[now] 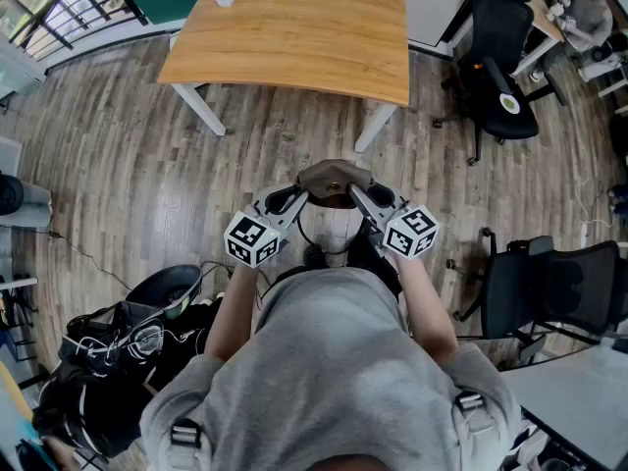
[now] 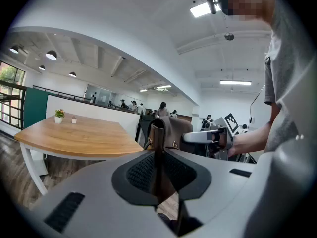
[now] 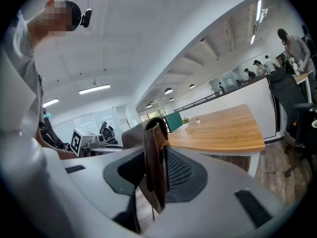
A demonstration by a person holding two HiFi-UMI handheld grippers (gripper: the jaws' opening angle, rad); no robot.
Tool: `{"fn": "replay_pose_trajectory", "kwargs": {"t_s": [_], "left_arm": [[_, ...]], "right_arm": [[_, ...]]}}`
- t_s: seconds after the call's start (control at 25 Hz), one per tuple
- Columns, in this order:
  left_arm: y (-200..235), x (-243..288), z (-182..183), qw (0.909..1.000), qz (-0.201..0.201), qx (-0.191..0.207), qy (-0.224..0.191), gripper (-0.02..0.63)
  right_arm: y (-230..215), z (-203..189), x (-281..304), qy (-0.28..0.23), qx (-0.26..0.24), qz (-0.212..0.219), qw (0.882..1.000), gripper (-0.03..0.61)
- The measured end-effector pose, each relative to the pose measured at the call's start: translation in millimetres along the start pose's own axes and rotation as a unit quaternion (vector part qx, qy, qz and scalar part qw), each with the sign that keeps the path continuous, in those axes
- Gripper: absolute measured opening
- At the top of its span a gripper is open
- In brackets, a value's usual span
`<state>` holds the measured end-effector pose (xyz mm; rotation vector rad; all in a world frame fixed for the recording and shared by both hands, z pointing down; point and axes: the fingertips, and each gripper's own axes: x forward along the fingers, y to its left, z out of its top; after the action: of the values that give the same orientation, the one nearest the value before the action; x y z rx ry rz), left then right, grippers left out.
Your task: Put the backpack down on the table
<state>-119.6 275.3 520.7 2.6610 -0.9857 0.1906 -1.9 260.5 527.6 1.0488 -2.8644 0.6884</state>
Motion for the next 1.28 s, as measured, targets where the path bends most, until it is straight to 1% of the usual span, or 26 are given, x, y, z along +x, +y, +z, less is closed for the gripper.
{"fn": "replay_pose_trajectory", "kwargs": {"t_s": [0.24,0.64,0.8,0.84,0.96,1.04,1.28], "left_arm": [[-3.5,5.0,-2.8,1.0000,-0.003,-0.002,-0.002,0.072],[-0.6,4.1,1.6,1.0000,-0.009,0.002,0.001,0.072],[19.7,1.8,2.1,1.0000,-0.008,-0.004,0.001,0.072],[18.9,0.1,1.3,1.0000,-0.009,-0.004,0.001,0.072],[-4.0,-4.9,-1.4,1.0000,-0.008,0.003,0.000,0.072],[-11.6,-6.1,-1.7,1.0000,-0.007,0.005,0.001,0.072],[-10.6,-8.3,-0.6,0.9999,-0.007,0.009,0.000,0.072]], "right_arm": [[-4.0,-1.9,-4.4,-0.001,-0.009,-0.002,1.000,0.104],[-3.0,2.2,-1.9,-0.002,-0.010,-0.011,1.000,0.104],[-4.1,2.4,18.3,0.004,-0.013,-0.013,1.000,0.107],[-2.7,1.2,18.0,0.005,-0.014,-0.013,1.000,0.107],[5.1,-1.8,-2.6,0.002,-0.017,-0.009,1.000,0.107],[7.6,-1.9,-9.4,0.000,-0.017,-0.006,1.000,0.107],[7.6,-2.0,-7.0,-0.001,-0.016,-0.005,1.000,0.109]]}}
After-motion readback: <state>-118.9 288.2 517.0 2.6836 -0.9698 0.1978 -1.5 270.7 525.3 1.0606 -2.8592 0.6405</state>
